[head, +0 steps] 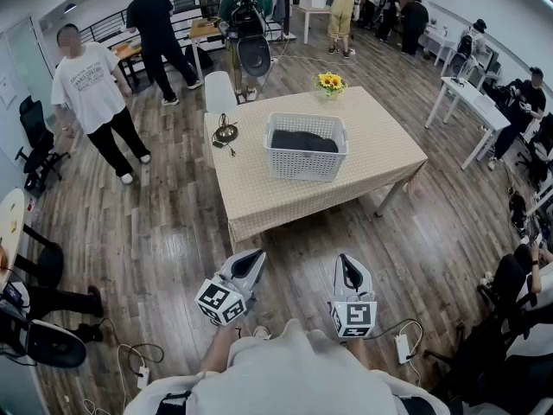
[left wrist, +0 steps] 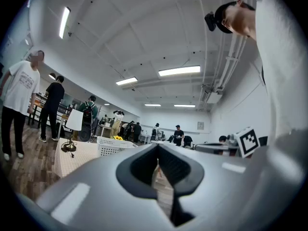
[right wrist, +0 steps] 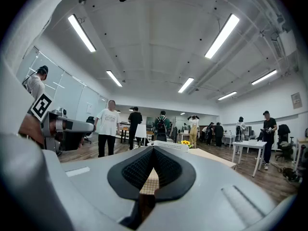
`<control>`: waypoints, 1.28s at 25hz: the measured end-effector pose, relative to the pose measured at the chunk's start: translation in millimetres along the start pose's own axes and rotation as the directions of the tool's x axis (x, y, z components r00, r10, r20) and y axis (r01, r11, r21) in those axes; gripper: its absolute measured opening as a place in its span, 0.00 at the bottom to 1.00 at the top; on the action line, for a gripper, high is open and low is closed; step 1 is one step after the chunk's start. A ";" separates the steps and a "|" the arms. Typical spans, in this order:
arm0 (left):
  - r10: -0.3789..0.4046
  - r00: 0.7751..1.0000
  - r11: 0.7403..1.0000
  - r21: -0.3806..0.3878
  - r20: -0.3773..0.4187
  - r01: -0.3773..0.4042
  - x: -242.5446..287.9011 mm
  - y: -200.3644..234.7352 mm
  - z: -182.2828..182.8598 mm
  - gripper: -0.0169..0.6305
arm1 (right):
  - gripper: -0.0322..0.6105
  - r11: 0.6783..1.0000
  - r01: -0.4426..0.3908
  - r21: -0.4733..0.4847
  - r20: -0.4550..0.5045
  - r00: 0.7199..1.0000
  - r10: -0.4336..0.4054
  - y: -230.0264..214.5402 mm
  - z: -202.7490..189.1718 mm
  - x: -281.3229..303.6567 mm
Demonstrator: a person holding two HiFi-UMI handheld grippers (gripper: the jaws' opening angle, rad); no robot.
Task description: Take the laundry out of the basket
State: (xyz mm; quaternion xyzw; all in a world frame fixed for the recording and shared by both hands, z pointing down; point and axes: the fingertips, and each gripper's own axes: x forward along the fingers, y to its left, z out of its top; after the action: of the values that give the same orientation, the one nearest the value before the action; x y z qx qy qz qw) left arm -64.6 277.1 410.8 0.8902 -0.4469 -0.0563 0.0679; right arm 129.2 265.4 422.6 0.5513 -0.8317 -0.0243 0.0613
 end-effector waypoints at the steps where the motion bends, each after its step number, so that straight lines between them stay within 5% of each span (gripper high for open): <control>1: 0.001 1.000 1.000 -0.001 0.004 -0.001 -0.7 1.2 0.8 0.04 | 0.05 1.000 -0.001 0.000 0.003 1.000 0.001 2.0 0.3 0.2; 16: -0.005 1.000 1.000 0.005 0.010 0.005 -3.6 -1.2 3.8 0.04 | 0.05 1.000 -0.004 0.004 0.008 1.000 0.004 7.5 0.3 -2.9; 22: 0.002 1.000 1.000 0.000 -0.003 -0.002 0.4 -7.6 -1.2 0.04 | 0.05 0.995 -0.050 0.087 0.051 0.998 0.045 2.1 -0.9 -8.1; 32: 0.033 0.999 0.999 -0.013 -0.001 -0.033 18.6 -29.0 -9.1 0.04 | 0.05 0.991 -0.120 0.059 0.041 0.992 0.117 -15.5 -11.4 -13.3</control>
State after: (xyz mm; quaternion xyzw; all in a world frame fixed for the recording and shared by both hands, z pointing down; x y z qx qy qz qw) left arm -29.2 280.0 414.1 0.8824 -0.4609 -0.0577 0.0746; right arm 149.9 271.9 431.2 0.5019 -0.8644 -0.0055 0.0304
